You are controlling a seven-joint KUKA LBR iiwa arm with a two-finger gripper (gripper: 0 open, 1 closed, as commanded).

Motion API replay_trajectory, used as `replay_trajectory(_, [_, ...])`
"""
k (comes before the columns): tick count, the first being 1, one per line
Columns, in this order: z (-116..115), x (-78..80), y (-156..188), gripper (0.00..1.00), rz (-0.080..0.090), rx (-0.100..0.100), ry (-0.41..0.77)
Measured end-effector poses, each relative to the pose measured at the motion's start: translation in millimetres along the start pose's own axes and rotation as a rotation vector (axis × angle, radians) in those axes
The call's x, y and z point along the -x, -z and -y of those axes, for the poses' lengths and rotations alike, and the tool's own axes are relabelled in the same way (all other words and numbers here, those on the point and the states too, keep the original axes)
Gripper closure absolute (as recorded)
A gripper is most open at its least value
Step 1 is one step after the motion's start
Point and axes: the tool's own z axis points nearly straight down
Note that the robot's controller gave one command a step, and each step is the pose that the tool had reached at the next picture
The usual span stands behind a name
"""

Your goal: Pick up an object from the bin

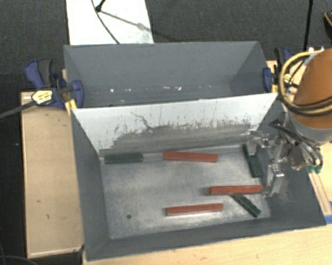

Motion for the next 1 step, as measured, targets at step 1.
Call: replay_trajectory(1, [15.1, -18.4, -178.0, 0.00, 0.001, 0.001, -0.223])
